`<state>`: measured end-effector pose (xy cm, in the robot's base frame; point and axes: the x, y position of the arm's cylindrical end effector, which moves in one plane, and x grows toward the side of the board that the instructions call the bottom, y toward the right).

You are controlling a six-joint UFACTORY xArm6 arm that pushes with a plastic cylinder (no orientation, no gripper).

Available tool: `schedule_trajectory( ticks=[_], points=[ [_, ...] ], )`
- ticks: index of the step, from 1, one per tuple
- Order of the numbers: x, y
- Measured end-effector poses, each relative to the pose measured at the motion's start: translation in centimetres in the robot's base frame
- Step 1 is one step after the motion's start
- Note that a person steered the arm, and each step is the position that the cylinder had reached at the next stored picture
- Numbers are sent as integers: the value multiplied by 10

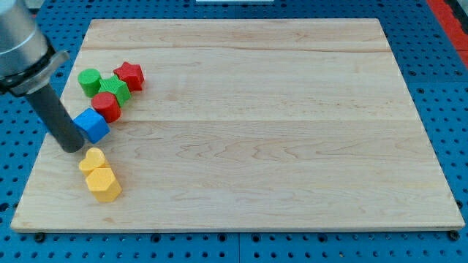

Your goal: Move the blue triangle into the green blocks

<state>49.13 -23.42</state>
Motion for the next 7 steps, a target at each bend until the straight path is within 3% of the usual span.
schedule_trajectory(
  ticks=[1, 3, 4, 7],
  points=[
    [-9, 2],
    [24, -6],
    [29, -69],
    [-60, -61]
  ],
)
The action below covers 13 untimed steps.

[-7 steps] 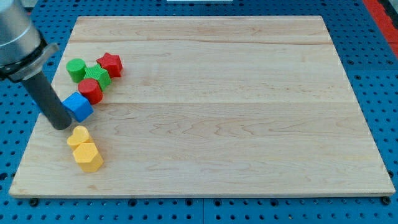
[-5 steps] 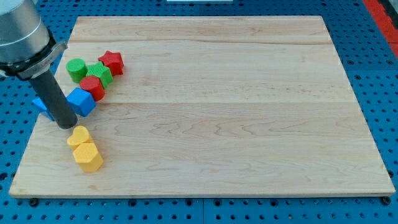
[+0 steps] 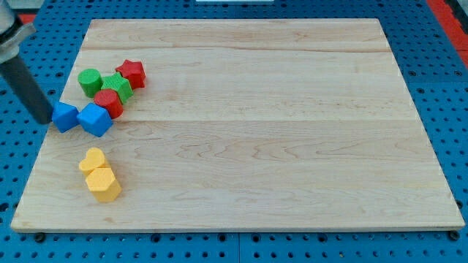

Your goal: Move the blue triangle into the green blocks

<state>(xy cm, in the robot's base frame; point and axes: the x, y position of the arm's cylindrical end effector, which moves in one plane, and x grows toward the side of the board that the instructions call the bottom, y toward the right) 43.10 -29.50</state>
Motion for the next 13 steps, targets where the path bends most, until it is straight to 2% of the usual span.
schedule_trajectory(
  ticks=[1, 3, 5, 6, 7, 8, 9, 11, 12, 13],
  points=[
    [-13, 0],
    [-6, 1],
    [34, 5],
    [19, 47],
    [-20, 55],
    [-8, 43],
    [21, 17],
    [118, 29],
    [163, 93],
    [187, 127]
  ],
)
